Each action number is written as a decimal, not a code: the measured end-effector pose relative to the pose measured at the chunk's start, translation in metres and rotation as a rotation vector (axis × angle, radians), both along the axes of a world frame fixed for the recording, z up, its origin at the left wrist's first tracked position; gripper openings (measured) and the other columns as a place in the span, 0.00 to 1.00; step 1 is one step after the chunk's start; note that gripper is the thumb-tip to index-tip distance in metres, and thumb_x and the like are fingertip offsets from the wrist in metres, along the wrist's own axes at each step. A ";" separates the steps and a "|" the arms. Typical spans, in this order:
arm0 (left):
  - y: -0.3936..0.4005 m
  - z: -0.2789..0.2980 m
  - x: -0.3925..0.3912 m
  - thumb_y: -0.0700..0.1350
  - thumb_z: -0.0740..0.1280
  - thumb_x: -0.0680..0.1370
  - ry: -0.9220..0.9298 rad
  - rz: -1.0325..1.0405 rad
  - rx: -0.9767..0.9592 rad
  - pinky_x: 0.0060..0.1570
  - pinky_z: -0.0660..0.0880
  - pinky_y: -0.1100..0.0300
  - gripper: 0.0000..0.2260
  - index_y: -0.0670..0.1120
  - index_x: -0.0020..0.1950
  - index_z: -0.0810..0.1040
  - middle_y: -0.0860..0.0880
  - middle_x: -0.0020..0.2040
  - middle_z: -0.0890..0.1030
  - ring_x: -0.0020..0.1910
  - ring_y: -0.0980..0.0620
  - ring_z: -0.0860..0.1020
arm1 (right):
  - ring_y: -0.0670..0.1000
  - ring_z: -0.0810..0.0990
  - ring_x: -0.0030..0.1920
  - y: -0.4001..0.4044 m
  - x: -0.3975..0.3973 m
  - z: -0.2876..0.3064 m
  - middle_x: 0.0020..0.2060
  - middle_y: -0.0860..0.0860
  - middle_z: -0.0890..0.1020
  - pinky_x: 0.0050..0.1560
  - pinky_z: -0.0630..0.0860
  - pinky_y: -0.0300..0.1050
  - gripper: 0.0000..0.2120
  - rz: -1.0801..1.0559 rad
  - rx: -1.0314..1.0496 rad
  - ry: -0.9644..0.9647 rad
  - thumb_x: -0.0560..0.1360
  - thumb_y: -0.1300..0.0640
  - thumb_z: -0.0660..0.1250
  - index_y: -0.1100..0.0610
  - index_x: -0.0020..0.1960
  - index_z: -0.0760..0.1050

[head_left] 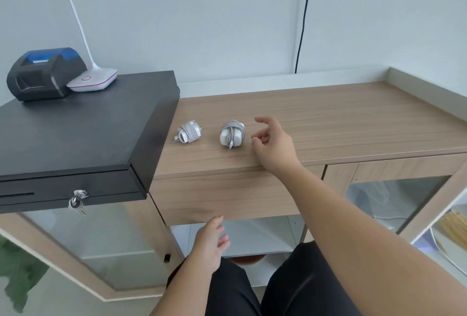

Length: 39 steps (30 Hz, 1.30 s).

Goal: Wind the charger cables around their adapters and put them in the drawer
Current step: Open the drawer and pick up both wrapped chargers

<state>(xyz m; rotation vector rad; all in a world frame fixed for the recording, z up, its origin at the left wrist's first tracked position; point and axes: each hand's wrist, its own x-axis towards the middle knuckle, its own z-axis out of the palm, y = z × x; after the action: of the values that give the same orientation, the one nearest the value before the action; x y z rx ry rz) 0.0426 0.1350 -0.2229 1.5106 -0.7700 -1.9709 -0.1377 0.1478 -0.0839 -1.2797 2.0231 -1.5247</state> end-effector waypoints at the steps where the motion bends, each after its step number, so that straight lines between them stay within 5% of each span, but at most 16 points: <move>1: -0.001 0.001 -0.003 0.45 0.66 0.80 0.040 0.042 0.018 0.61 0.73 0.50 0.11 0.44 0.61 0.74 0.40 0.67 0.73 0.60 0.42 0.75 | 0.39 0.76 0.41 0.000 0.000 0.000 0.44 0.46 0.80 0.37 0.69 0.31 0.20 -0.004 0.006 0.005 0.75 0.61 0.62 0.48 0.65 0.69; 9: -0.009 0.003 -0.006 0.44 0.66 0.78 0.234 0.258 0.071 0.64 0.71 0.51 0.10 0.46 0.59 0.71 0.38 0.70 0.69 0.65 0.42 0.74 | 0.42 0.76 0.40 -0.006 -0.003 -0.004 0.44 0.47 0.81 0.39 0.73 0.36 0.12 -0.016 0.058 0.059 0.74 0.60 0.62 0.50 0.56 0.75; 20: -0.004 0.003 0.006 0.47 0.67 0.77 0.261 0.240 0.088 0.61 0.74 0.52 0.15 0.47 0.61 0.69 0.40 0.69 0.70 0.62 0.41 0.76 | 0.49 0.80 0.43 0.008 0.010 -0.016 0.41 0.46 0.80 0.43 0.75 0.40 0.11 -0.069 0.062 0.328 0.72 0.62 0.61 0.53 0.48 0.80; 24: 0.002 0.000 0.011 0.47 0.67 0.77 0.245 0.216 0.080 0.57 0.76 0.53 0.17 0.45 0.63 0.69 0.41 0.67 0.73 0.60 0.42 0.77 | 0.51 0.76 0.38 0.022 0.015 -0.028 0.47 0.50 0.79 0.42 0.73 0.43 0.11 0.041 -0.018 0.436 0.72 0.66 0.61 0.57 0.46 0.80; 30: 0.014 -0.002 0.021 0.46 0.66 0.78 0.129 0.129 0.032 0.57 0.76 0.54 0.07 0.46 0.54 0.74 0.43 0.64 0.76 0.59 0.45 0.79 | 0.60 0.74 0.59 0.057 0.025 -0.065 0.62 0.58 0.76 0.64 0.66 0.46 0.16 0.067 -0.040 0.821 0.73 0.61 0.64 0.58 0.60 0.78; 34: 0.035 0.000 0.031 0.45 0.63 0.77 -0.316 -0.183 -0.277 0.51 0.75 0.56 0.15 0.48 0.64 0.73 0.48 0.57 0.79 0.49 0.50 0.79 | 0.63 0.67 0.69 0.080 0.025 -0.088 0.69 0.60 0.69 0.70 0.64 0.57 0.22 -0.006 -0.020 0.904 0.72 0.60 0.65 0.59 0.67 0.73; 37: 0.051 0.014 0.042 0.42 0.64 0.76 -0.506 -0.285 -0.889 0.47 0.74 0.61 0.15 0.54 0.62 0.75 0.55 0.56 0.78 0.49 0.55 0.77 | 0.62 0.69 0.65 0.087 0.017 -0.091 0.66 0.60 0.72 0.66 0.67 0.55 0.22 -0.089 -0.073 0.854 0.72 0.62 0.65 0.59 0.66 0.74; 39: 0.052 0.034 0.047 0.40 0.65 0.74 -0.566 -0.244 -1.348 0.53 0.69 0.66 0.13 0.50 0.57 0.79 0.54 0.55 0.77 0.52 0.54 0.75 | 0.62 0.71 0.62 0.089 0.010 -0.090 0.62 0.59 0.75 0.64 0.68 0.55 0.19 -0.137 -0.108 0.818 0.73 0.62 0.65 0.58 0.64 0.76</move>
<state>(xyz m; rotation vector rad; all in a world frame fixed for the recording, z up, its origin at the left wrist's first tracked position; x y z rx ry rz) 0.0896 0.1873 -0.1892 1.0317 -2.0116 -0.6343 -0.1274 0.2368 -0.1742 -2.0961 2.5544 -1.2848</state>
